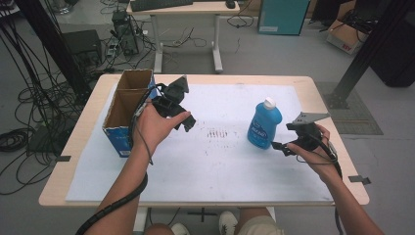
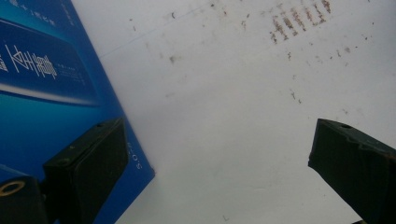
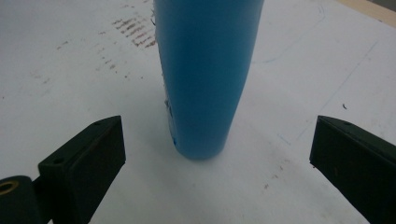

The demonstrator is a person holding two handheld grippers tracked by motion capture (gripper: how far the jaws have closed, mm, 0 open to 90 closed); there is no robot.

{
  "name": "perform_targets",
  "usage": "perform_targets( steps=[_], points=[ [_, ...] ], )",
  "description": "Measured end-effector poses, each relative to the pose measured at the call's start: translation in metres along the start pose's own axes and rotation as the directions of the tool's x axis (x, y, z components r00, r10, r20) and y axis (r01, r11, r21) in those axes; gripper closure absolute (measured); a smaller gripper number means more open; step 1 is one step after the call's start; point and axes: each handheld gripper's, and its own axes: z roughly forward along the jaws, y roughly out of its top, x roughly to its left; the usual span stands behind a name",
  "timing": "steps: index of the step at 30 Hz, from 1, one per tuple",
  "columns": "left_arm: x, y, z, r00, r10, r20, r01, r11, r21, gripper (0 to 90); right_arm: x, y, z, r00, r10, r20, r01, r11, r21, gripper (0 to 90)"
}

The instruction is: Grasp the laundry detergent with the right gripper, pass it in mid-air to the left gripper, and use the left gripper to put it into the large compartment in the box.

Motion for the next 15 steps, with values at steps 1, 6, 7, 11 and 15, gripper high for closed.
perform_targets(
  steps=[1, 6, 7, 11, 15],
  points=[
    [0.000, 0.000, 0.000, 1.0000, 0.004, -0.002, -0.004, 1.0000, -0.003, 5.1, 0.000, 0.000, 0.000, 1.0000, 0.000, 0.000, 0.000, 1.000, 0.000, 3.1],
    [-0.001, 0.002, 0.002, 1.0000, 0.008, 0.002, -0.008, 1.0000, 0.001, 5.1, 0.004, 0.001, 0.013, 0.9999, 0.013, -0.008, -0.014, 0.999, -0.039, 3.0],
    [-0.002, 0.002, 0.003, 1.0000, 0.003, 0.006, -0.003, 1.0000, 0.000, 5.1, 0.004, 0.001, 0.016, 0.9998, 0.017, -0.013, -0.018, 0.999, -0.049, 3.0],
    [-0.001, 0.002, 0.005, 1.0000, 0.009, 0.003, -0.009, 1.0000, 0.004, 5.1, 0.005, 0.002, 0.023, 0.9995, 0.030, -0.010, -0.031, 0.996, -0.083, 2.8],
    [0.000, 0.002, 0.006, 1.0000, 0.005, 0.002, -0.005, 1.0000, 0.005, 5.1, 0.006, 0.003, 0.029, 0.9997, 0.024, -0.003, -0.025, 0.993, -0.116, 2.5]
  ],
)
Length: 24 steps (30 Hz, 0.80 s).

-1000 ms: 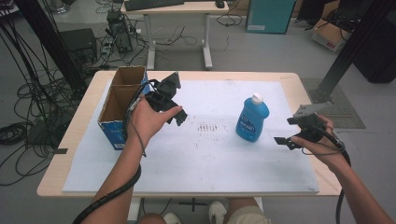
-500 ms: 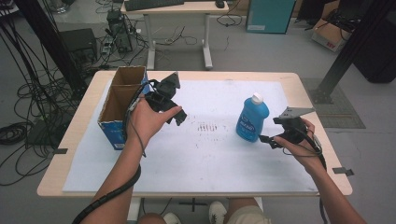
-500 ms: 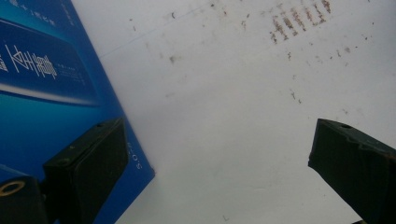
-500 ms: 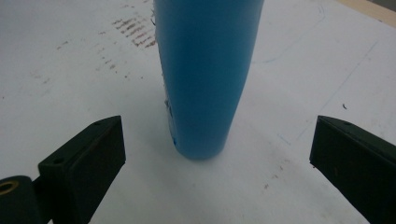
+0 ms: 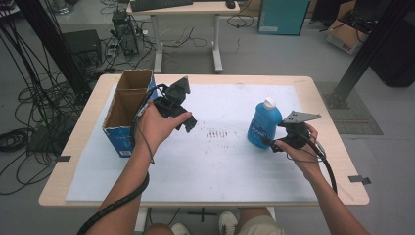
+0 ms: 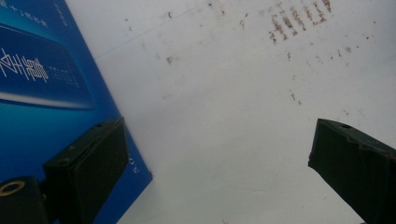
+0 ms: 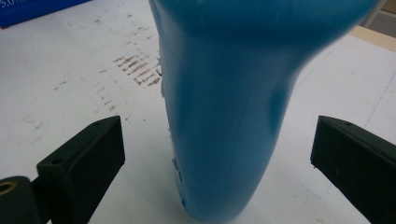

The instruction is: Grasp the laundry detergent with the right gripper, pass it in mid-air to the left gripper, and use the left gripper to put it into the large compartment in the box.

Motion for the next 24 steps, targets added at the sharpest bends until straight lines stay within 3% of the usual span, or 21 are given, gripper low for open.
perform_targets(
  steps=[12, 24],
  points=[
    [-0.002, 0.002, 0.000, 1.0000, 0.004, 0.001, -0.004, 1.0000, -0.003, 5.1, 0.003, 0.001, 0.015, 0.9997, 0.010, 0.024, -0.008, 0.999, -0.051, 1.5],
    [-0.002, 0.002, -0.002, 1.0000, 0.006, -0.001, -0.006, 1.0000, -0.007, 5.1, 0.003, 0.002, 0.020, 0.9998, 0.013, 0.018, -0.012, 0.996, -0.085, 1.3]
  ],
)
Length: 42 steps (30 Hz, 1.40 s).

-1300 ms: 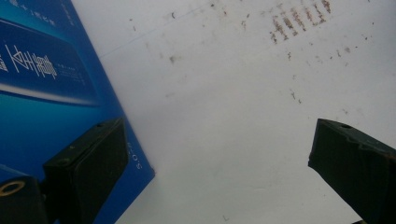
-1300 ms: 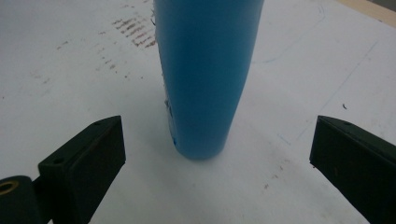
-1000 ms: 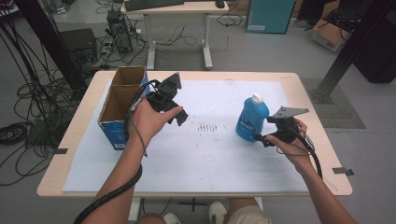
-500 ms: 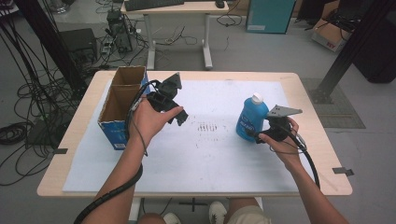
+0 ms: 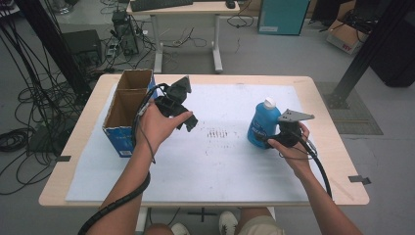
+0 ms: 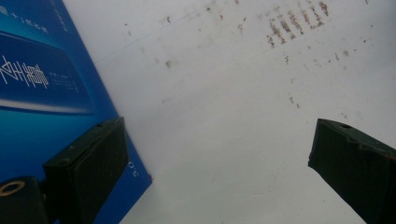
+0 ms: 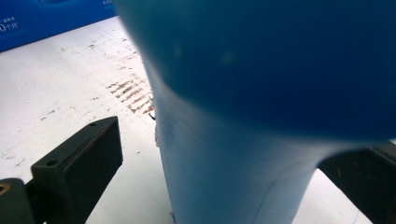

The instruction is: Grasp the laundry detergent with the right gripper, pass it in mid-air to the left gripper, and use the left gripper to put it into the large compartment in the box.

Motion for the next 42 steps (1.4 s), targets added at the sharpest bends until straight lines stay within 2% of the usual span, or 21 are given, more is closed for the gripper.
perform_targets(
  steps=[42],
  points=[
    [-0.0024, 0.0013, -0.0019, 1.0000, 0.009, -0.001, -0.009, 0.9999, -0.010, 5.1, 0.0007, 0.0012, 0.0039, 0.9998, -0.010, -0.017, 0.010, 1.000, -0.028, 1.2]
  ],
)
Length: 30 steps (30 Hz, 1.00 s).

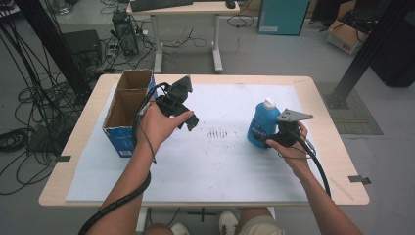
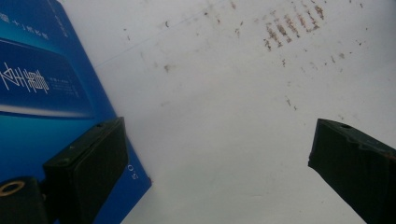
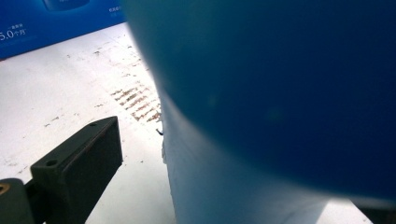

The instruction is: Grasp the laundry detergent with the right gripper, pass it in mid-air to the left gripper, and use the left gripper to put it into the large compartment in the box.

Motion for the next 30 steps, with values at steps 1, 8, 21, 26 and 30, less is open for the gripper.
perform_targets(
  steps=[1, 8, 21, 26, 30],
  points=[
    [0.0000, 0.0000, 0.0000, 1.0000, 0.000, 0.000, 0.000, 1.0000, 0.000, 5.1, -0.0001, 0.0000, 0.0000, 1.0000, 0.000, 0.000, 0.000, 1.000, 0.000, 1.2],
    [-0.0012, 0.0011, -0.0003, 1.0000, 0.002, 0.000, -0.002, 1.0000, -0.001, 5.1, -0.0004, 0.0002, -0.0005, 1.0000, 0.004, 0.002, -0.004, 1.000, 0.000, 1.2],
    [-0.0018, 0.0018, -0.0017, 1.0000, 0.002, -0.001, -0.002, 1.0000, -0.006, 5.1, -0.0004, 0.0004, -0.0008, 1.0000, 0.002, 0.000, -0.002, 1.000, -0.004, 1.1],
    [-0.0014, 0.0021, -0.0025, 1.0000, 0.008, -0.001, -0.008, 1.0000, -0.004, 5.1, -0.0003, 0.0007, -0.0012, 1.0000, 0.002, -0.003, -0.002, 1.000, -0.007, 1.1],
    [-0.0014, 0.0025, -0.0028, 1.0000, 0.008, -0.003, -0.008, 0.9999, -0.009, 5.1, -0.0004, 0.0007, -0.0011, 1.0000, -0.003, -0.002, 0.003, 1.000, -0.009, 1.1]
  ],
)
